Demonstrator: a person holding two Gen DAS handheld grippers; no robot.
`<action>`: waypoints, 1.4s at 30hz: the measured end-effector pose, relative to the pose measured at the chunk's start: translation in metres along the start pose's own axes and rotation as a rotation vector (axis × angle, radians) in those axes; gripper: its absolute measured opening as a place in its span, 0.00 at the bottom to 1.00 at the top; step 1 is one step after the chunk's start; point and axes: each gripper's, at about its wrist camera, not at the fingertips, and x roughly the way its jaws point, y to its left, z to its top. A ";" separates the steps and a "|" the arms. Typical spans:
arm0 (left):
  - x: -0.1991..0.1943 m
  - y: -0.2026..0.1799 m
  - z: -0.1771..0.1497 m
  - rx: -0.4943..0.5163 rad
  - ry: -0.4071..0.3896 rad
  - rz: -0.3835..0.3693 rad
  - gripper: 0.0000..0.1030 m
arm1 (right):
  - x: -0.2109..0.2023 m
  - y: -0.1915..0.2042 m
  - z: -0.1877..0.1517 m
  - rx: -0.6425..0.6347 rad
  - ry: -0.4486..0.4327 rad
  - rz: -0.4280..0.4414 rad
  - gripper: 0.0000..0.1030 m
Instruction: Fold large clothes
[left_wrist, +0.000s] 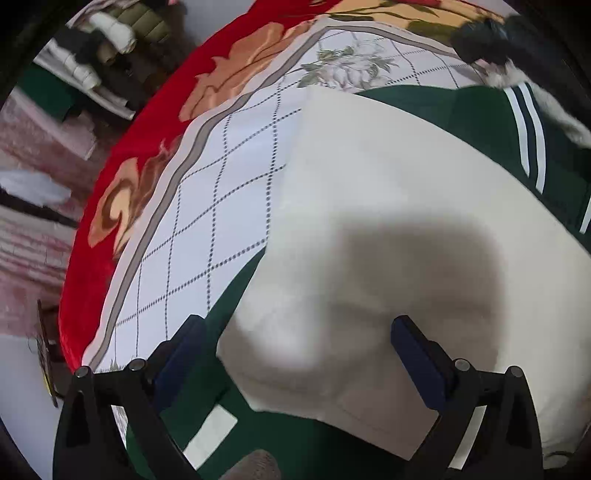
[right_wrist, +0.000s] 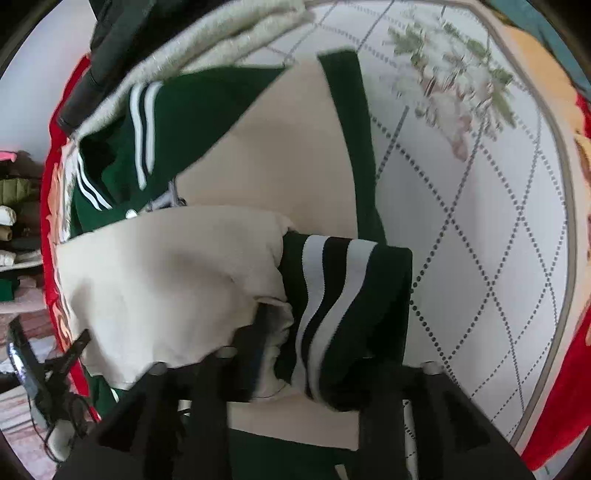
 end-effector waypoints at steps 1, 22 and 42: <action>0.000 0.000 0.000 0.004 -0.001 0.000 1.00 | -0.005 0.002 -0.003 0.004 -0.025 0.006 0.44; -0.080 -0.008 -0.038 0.106 -0.074 -0.173 1.00 | -0.058 -0.050 -0.080 0.008 0.027 -0.029 0.45; -0.039 -0.053 -0.104 0.208 0.038 -0.082 1.00 | -0.027 -0.137 -0.097 0.238 0.059 0.007 0.31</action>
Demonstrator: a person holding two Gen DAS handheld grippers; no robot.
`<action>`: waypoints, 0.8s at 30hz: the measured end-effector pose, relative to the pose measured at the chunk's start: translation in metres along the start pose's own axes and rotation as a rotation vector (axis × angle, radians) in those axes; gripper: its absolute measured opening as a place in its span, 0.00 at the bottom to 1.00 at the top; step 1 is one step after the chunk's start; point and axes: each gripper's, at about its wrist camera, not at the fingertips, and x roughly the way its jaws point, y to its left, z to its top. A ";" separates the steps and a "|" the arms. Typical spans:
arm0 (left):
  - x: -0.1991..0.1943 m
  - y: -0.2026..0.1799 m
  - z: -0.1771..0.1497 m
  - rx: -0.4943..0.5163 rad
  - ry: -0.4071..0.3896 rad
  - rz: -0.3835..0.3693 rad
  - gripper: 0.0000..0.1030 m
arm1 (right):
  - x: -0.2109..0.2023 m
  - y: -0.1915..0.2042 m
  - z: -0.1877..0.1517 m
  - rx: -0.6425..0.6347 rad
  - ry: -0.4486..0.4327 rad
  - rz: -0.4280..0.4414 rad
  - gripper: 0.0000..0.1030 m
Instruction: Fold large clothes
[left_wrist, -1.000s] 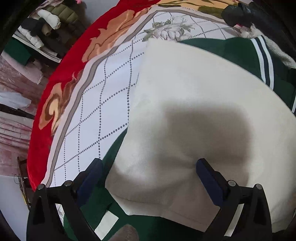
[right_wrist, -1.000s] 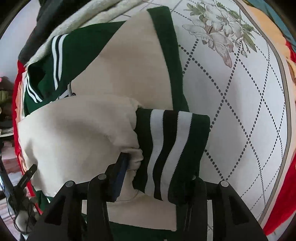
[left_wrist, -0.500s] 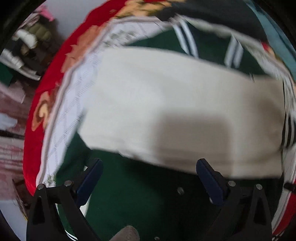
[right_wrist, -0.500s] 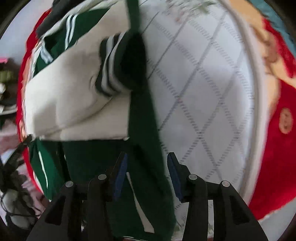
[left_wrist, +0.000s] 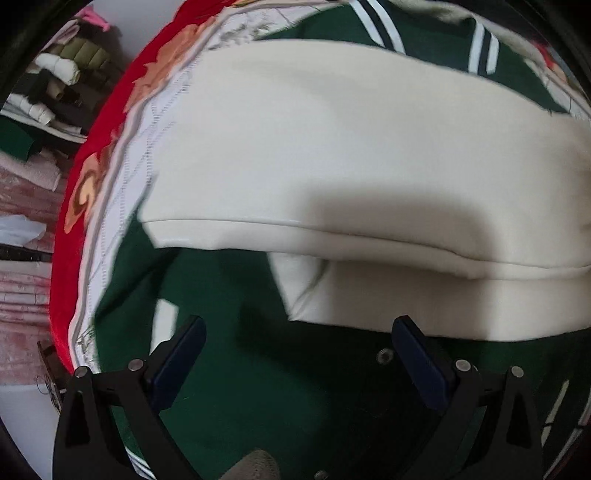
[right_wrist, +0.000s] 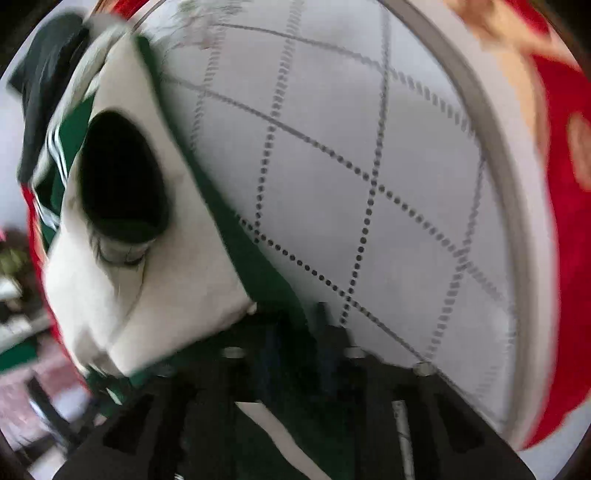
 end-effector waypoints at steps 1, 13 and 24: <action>-0.010 0.011 -0.003 -0.010 -0.017 0.004 1.00 | -0.012 0.006 -0.005 -0.035 -0.014 0.005 0.32; -0.069 0.111 -0.105 -0.054 -0.045 0.051 1.00 | -0.016 0.125 -0.154 -0.395 0.110 0.221 0.33; -0.007 0.125 -0.190 0.037 0.005 0.084 1.00 | 0.113 0.170 -0.259 -0.282 0.281 -0.030 0.28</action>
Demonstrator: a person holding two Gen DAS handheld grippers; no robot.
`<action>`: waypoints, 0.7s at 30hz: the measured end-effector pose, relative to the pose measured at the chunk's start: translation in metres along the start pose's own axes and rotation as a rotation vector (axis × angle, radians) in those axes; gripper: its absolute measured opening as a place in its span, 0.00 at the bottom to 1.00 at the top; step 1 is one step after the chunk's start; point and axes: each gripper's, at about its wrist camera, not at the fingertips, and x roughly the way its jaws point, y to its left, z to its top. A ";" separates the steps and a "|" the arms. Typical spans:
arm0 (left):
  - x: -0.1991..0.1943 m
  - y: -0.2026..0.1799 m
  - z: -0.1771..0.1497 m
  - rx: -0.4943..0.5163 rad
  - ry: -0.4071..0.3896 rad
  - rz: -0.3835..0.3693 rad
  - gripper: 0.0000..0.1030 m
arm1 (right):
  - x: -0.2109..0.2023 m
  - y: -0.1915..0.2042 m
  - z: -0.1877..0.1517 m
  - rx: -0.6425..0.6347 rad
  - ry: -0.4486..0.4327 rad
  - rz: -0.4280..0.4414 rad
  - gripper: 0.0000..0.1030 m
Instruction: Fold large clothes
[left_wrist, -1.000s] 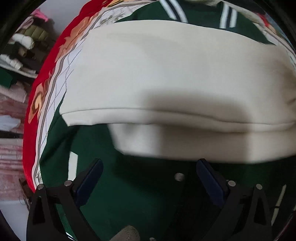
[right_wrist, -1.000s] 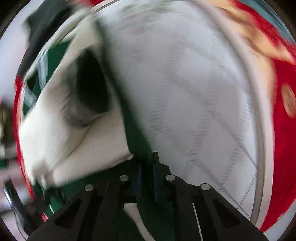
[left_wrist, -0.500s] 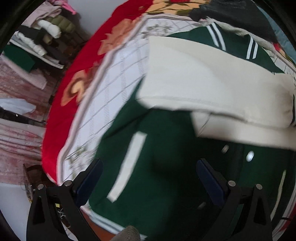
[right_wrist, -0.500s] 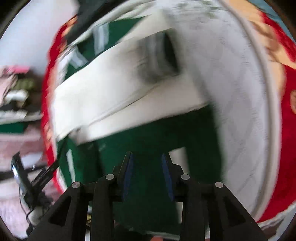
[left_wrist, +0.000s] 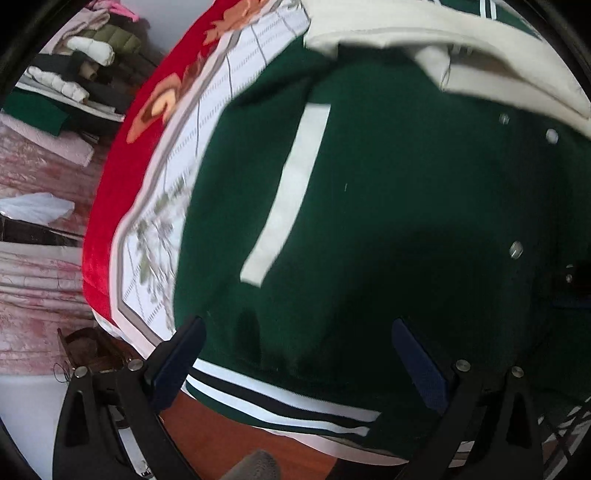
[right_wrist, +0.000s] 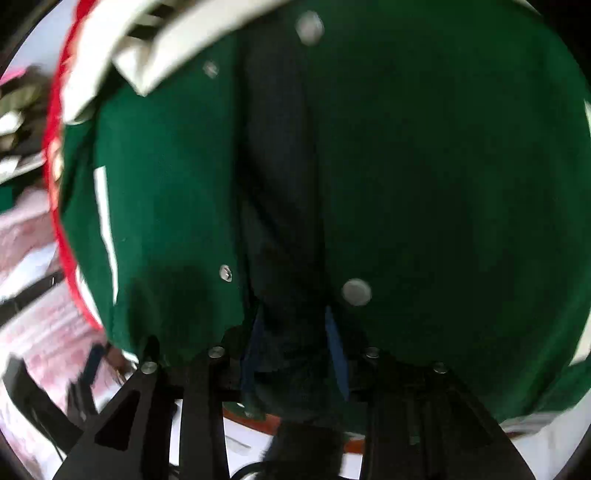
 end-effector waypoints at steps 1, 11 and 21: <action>0.001 0.003 -0.002 -0.011 0.000 -0.009 1.00 | -0.002 -0.002 -0.003 0.035 -0.034 -0.031 0.11; 0.000 0.023 -0.008 -0.069 -0.028 -0.049 1.00 | -0.035 -0.002 -0.038 0.021 -0.113 -0.092 0.15; 0.005 0.013 0.004 -0.074 -0.020 -0.067 1.00 | -0.028 -0.009 -0.021 -0.045 -0.148 -0.270 0.63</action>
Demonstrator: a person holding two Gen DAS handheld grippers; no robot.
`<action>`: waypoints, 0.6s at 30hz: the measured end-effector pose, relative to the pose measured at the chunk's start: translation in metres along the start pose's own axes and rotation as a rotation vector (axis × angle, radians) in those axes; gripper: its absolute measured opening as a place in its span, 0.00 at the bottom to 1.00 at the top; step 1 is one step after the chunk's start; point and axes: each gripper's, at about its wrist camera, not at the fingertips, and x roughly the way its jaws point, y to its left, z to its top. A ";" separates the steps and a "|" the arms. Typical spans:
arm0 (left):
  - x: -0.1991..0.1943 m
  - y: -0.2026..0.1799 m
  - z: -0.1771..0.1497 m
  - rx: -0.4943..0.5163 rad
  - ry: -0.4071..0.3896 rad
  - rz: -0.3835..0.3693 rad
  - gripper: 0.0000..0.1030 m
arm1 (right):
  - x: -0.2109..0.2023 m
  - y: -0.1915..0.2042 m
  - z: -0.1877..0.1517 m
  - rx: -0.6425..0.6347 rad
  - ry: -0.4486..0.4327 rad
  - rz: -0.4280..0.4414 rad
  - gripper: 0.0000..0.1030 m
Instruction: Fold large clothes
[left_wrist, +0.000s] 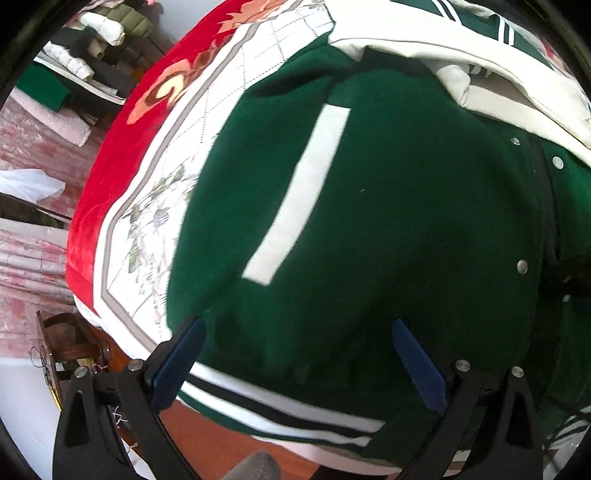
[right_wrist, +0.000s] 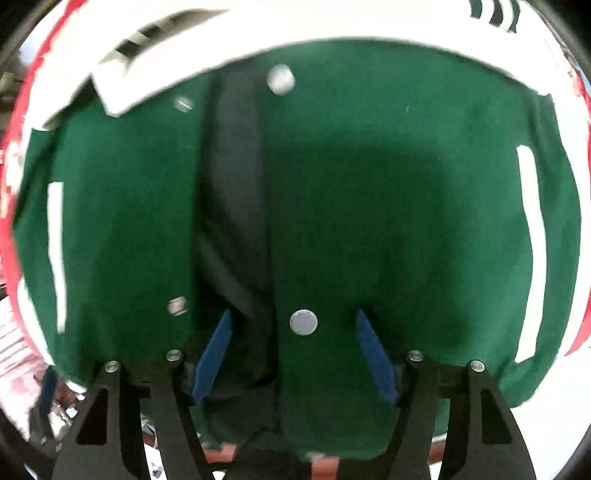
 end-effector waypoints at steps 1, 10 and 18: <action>0.001 -0.006 0.003 0.008 -0.003 0.000 1.00 | 0.000 -0.003 -0.001 0.013 -0.016 -0.005 0.56; -0.011 -0.014 0.009 0.036 -0.029 -0.005 1.00 | -0.041 -0.041 -0.030 0.131 -0.107 0.128 0.13; -0.006 -0.003 0.003 0.006 0.009 0.001 1.00 | -0.069 -0.059 -0.034 0.173 -0.087 0.301 0.07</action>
